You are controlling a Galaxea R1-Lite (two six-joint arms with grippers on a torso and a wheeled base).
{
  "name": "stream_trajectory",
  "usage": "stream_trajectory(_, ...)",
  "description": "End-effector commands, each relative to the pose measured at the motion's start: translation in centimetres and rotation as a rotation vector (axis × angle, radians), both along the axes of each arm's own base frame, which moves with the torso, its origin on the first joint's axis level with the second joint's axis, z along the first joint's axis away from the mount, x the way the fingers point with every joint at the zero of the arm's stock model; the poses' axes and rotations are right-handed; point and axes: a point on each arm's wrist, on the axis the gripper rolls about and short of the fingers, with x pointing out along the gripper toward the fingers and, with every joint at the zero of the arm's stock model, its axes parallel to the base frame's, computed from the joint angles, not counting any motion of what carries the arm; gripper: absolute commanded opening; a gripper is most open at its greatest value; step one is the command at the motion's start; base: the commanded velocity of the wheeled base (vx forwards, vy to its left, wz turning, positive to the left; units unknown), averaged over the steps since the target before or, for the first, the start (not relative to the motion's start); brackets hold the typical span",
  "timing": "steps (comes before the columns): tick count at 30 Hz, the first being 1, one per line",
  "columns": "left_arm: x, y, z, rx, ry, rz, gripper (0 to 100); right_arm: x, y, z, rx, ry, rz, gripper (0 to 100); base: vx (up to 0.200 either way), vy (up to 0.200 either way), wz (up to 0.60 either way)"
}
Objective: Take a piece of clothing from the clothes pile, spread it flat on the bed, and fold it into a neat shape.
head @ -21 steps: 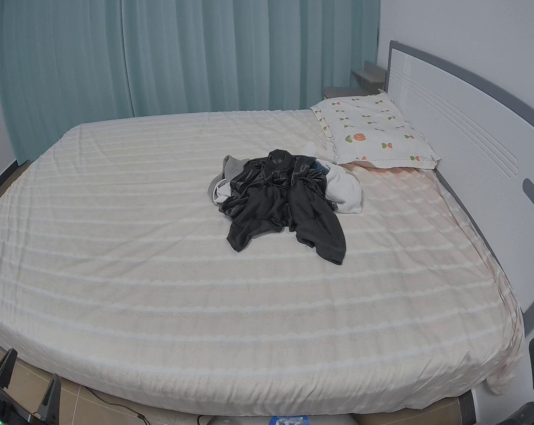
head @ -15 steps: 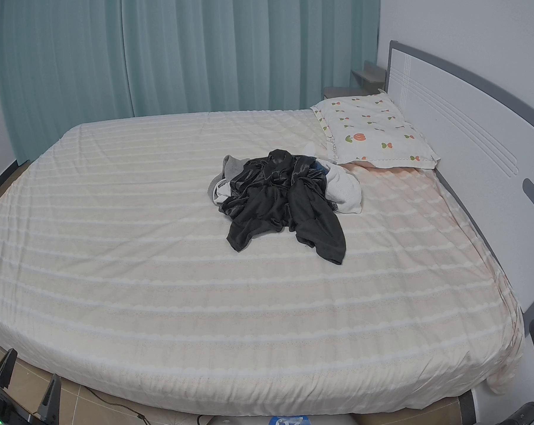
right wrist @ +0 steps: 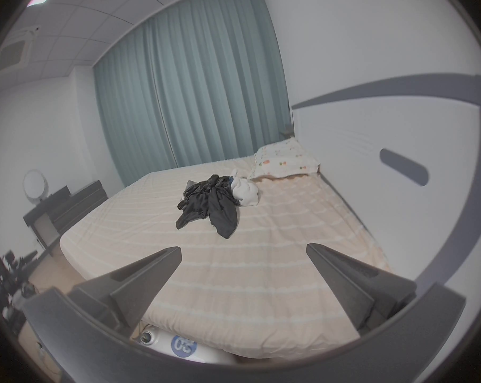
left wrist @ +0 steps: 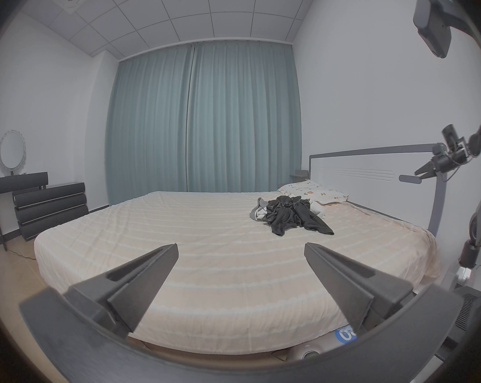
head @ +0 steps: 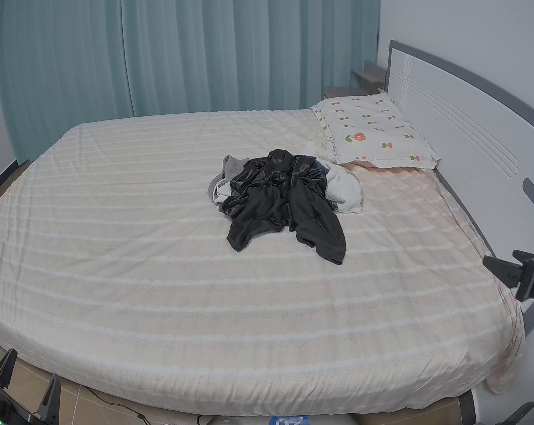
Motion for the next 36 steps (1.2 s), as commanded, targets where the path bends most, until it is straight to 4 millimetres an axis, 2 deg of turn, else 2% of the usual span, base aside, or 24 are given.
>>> stream_trajectory(1, 0.1, 0.0, -0.5, 0.0, 0.008, 0.0, 100, 19.3, 6.4, -7.7, 0.136, 0.243, -0.033, 100, 0.0, 0.0, 0.0)
stream_trajectory(3, 0.0, 0.0, -0.5, 0.0, 0.006, 0.0, 100, 22.2, 7.7, -9.4, 0.146, 0.249, -0.072, 100, 0.0, 0.0, 0.0)
stream_trajectory(6, 0.0, 0.0, -0.5, 0.0, 0.006, 0.0, 100, 24.7, 8.9, -10.8, 0.17, 0.248, -0.094, 100, 0.0, 0.0, 0.0)
stream_trajectory(7, 0.0, 0.0, -0.5, 0.0, 0.006, 0.0, 100, 24.7, 8.9, -10.8, 0.17, 0.248, -0.094, 100, 0.0, 0.0, 0.0)
stream_trajectory(8, 0.0, 0.0, -0.5, 0.0, 0.006, 0.0, 100, 26.0, 9.4, -11.7, 0.185, 0.252, -0.104, 100, 0.0, 0.0, 0.0)
stream_trajectory(15, 0.0, 0.0, -0.5, 0.0, 0.006, 0.0, 100, 30.0, 11.4, -15.6, 0.189, 0.255, -0.093, 100, 0.0, 0.0, 0.0)
stream_trajectory(18, 0.0, 0.0, -0.5, 0.0, 0.006, 0.0, 100, 30.9, 11.7, -16.4, 0.19, 0.253, -0.091, 100, 0.0, 0.0, 0.0)
stream_trajectory(23, 0.0, 0.0, -0.5, 0.0, 0.006, 0.0, 100, 32.7, 12.6, -19.0, 0.177, 0.256, -0.107, 100, 0.0, 0.0, 0.0)
stream_trajectory(30, 0.0, 0.0, -0.5, 0.0, 0.006, 0.0, 100, 33.7, 13.6, -20.1, 0.181, 0.237, -0.095, 100, 0.0, 0.0, 0.0)
stream_trajectory(36, 0.0, 0.0, -0.5, 0.0, 0.006, 0.0, 100, 34.8, 14.3, -20.1, 0.192, 0.203, -0.087, 100, 0.0, 0.0, 0.0)
